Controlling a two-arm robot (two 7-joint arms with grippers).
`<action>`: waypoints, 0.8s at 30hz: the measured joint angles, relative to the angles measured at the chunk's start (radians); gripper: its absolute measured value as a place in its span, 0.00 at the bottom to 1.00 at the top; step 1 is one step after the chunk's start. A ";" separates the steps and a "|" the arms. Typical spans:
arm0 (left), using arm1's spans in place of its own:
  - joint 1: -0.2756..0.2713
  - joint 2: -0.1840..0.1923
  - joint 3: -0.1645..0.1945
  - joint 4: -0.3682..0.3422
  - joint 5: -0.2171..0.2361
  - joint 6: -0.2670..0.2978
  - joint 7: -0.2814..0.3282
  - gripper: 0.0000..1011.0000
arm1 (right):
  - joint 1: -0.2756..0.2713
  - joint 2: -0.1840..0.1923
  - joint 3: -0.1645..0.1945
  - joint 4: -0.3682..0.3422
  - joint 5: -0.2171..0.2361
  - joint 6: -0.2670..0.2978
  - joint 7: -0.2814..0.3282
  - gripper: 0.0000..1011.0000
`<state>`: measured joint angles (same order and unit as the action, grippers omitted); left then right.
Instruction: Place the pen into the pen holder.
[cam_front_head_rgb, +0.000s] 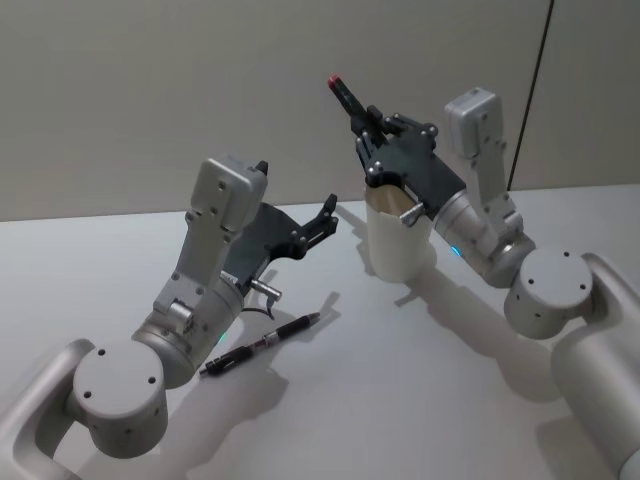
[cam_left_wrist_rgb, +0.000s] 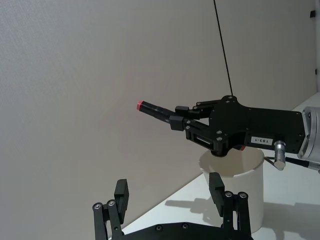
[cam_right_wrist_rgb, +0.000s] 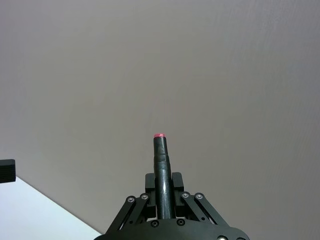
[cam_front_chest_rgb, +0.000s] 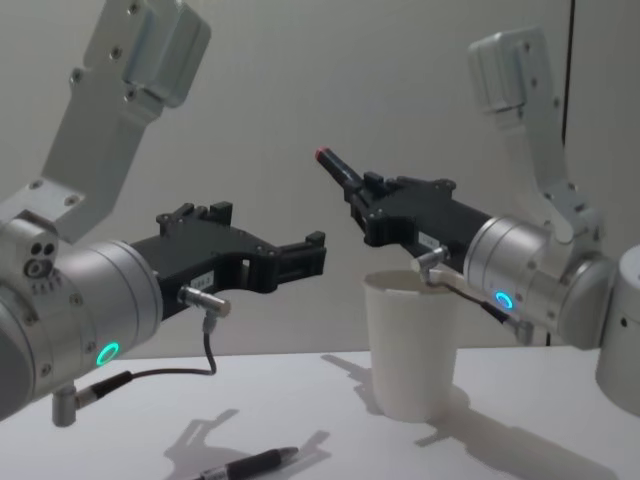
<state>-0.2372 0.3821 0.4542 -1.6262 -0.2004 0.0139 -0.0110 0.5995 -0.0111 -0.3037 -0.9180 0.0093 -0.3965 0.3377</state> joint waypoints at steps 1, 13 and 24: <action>0.000 0.000 0.000 0.000 0.000 0.000 0.000 0.99 | 0.001 0.000 -0.001 0.005 -0.002 -0.001 0.000 0.18; 0.000 0.000 0.000 0.000 0.000 0.000 0.000 0.99 | 0.006 -0.003 -0.004 0.033 -0.010 -0.028 -0.010 0.18; 0.000 0.000 0.000 0.000 0.000 0.000 0.000 0.99 | 0.011 -0.006 -0.006 0.051 -0.006 -0.070 -0.013 0.18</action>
<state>-0.2371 0.3821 0.4542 -1.6262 -0.2004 0.0139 -0.0109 0.6109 -0.0171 -0.3095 -0.8666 0.0032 -0.4664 0.3245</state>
